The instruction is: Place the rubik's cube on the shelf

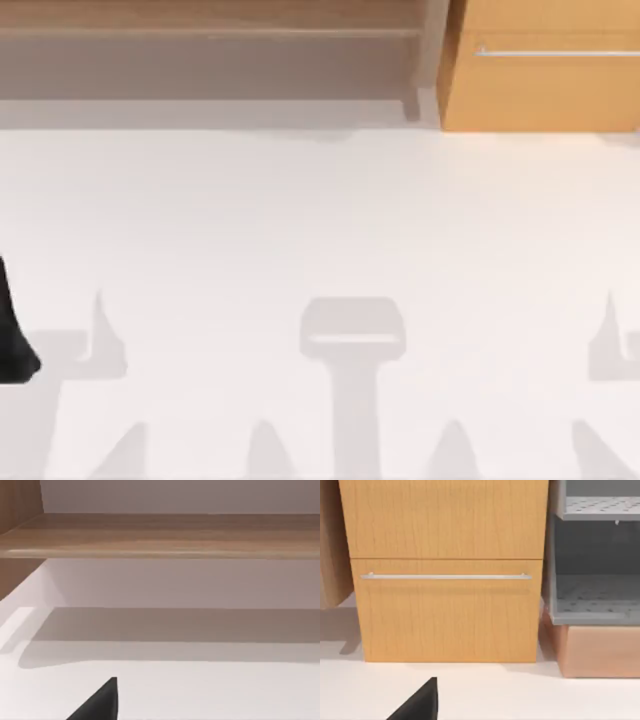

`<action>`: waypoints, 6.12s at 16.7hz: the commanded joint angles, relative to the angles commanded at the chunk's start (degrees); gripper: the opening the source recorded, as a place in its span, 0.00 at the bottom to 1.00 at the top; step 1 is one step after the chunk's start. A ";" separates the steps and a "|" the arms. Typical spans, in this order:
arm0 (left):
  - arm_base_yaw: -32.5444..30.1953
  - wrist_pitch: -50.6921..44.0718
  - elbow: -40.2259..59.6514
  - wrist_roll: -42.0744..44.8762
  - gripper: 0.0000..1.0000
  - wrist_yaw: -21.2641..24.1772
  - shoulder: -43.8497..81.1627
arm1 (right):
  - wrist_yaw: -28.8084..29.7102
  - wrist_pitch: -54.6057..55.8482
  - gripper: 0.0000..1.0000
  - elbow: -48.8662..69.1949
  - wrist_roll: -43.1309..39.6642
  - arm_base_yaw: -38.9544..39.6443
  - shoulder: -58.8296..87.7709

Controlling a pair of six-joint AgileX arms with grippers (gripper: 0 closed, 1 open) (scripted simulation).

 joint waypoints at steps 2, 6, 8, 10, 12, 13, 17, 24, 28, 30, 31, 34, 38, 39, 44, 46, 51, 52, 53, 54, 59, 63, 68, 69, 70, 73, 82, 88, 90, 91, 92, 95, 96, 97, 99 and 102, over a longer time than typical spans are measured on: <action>0.00 0.00 0.00 0.00 1.00 0.00 0.00 | 0.00 0.00 1.00 0.00 0.00 0.00 0.00; 0.00 0.00 0.00 0.00 1.00 0.00 0.00 | 0.22 3.58 1.00 2.74 -4.57 0.44 5.55; 0.00 0.00 0.00 0.00 1.00 0.00 0.00 | 0.50 7.33 1.00 5.61 -9.36 0.85 11.46; 0.00 0.00 0.00 0.00 1.00 0.00 0.00 | 0.91 12.13 1.00 9.28 -15.53 1.36 19.18; 0.00 0.00 0.00 0.00 1.00 0.00 0.00 | 1.49 17.81 1.00 13.59 -22.82 1.97 28.47; 0.00 0.00 0.00 0.00 1.00 0.00 0.00 | 1.84 20.88 1.00 15.91 -26.75 2.32 33.57; 0.00 0.00 0.00 0.00 1.00 0.00 0.00 | 3.68 34.20 1.00 25.84 -43.40 3.92 56.13; 0.00 0.00 0.00 0.00 1.00 0.00 0.00 | 8.05 57.13 1.00 42.53 -70.48 7.21 97.36; 0.00 0.00 0.00 0.00 1.00 0.00 0.00 | 10.42 66.96 1.00 49.47 -81.92 8.91 115.98; 0.00 0.00 0.00 0.00 1.00 0.00 0.00 | 11.31 70.38 1.00 51.87 -85.81 9.53 122.31; 0.00 0.00 0.00 0.00 1.00 0.00 0.00 | 11.65 71.66 1.00 52.77 -87.24 9.77 124.58; 0.00 0.00 0.00 0.00 1.00 0.00 0.00 | 12.16 73.55 1.00 54.11 -89.26 10.12 127.80; 0.00 0.00 0.00 0.00 1.00 0.00 0.00 | 12.08 73.41 1.00 53.84 -89.18 9.81 127.70; 0.00 0.00 0.00 0.00 1.00 0.00 0.00 | 12.04 73.35 1.00 54.05 -89.19 9.82 127.76; 0.00 0.00 0.00 0.00 1.00 0.00 0.00 | 11.58 70.64 1.00 59.37 -89.28 9.50 130.13; 0.00 0.00 0.00 0.00 1.00 0.00 0.00 | 11.47 69.88 1.00 60.76 -89.29 9.40 130.76; 0.00 0.00 0.00 0.00 1.00 0.00 0.00 | 11.47 69.85 0.85 60.80 -89.29 9.39 130.78; 0.00 0.00 0.00 0.00 1.00 0.00 0.00 | 11.47 69.85 0.77 60.80 -89.29 9.39 130.78; 0.00 0.00 0.00 0.00 1.00 0.00 0.00 | 11.47 69.85 0.70 60.80 -89.29 9.39 130.78; 0.00 0.00 0.00 0.00 1.00 0.00 0.00 | 11.47 69.85 0.62 60.80 -89.29 9.39 130.78; 0.00 0.00 0.00 0.00 1.00 0.00 0.00 | 11.47 69.85 0.25 60.80 -89.29 9.39 130.78; 0.00 0.00 0.00 0.00 1.00 0.00 0.00 | 11.47 69.85 0.00 60.80 -89.29 9.39 130.78; 0.00 0.00 0.00 0.00 1.00 0.00 0.00 | 11.47 69.85 0.00 60.80 -89.29 9.39 130.78; 0.00 0.00 0.00 0.00 1.00 0.00 0.00 | 11.47 69.85 0.00 60.80 -89.29 9.39 130.78; 0.00 0.00 0.00 0.00 1.00 0.00 0.00 | 11.47 69.85 0.00 60.80 -89.29 9.39 130.78; 0.00 0.00 0.00 0.00 1.00 0.00 0.00 | 11.64 70.27 0.00 59.75 -89.24 9.67 130.30; 0.00 0.00 0.00 0.00 1.00 0.00 0.00 | 13.46 78.92 0.00 44.31 -89.03 11.60 123.71; 0.00 0.00 0.00 0.00 1.00 0.00 0.00 | 13.81 80.32 0.00 42.19 -88.86 11.87 122.84; 0.00 0.00 0.00 0.00 1.00 0.00 0.00 | 14.62 82.67 0.00 37.97 -88.78 12.53 121.37; 0.00 0.00 0.00 0.00 1.00 0.00 0.00 | 15.03 84.01 0.00 35.41 -88.79 12.94 120.52; 0.00 0.00 0.00 0.00 1.00 0.00 0.00 | 15.42 85.33 0.00 33.06 -88.82 13.36 119.69; 0.00 0.00 0.00 0.00 1.00 0.00 0.00 | 16.13 87.92 0.00 29.51 -88.92 14.18 118.18; 0.00 0.00 0.00 0.00 1.00 0.00 0.00 | 16.14 87.97 0.00 29.45 -88.93 14.20 118.15; 0.00 0.00 0.00 0.00 1.00 0.00 0.00 | 16.14 87.97 0.00 29.45 -88.93 14.20 118.15; 0.00 0.00 0.00 0.00 1.00 0.00 0.00 | 16.10 87.97 0.00 29.53 -88.95 14.18 118.20; 0.00 0.00 0.00 0.00 1.00 0.00 0.00 | 17.44 91.14 0.00 25.52 -88.87 15.44 117.08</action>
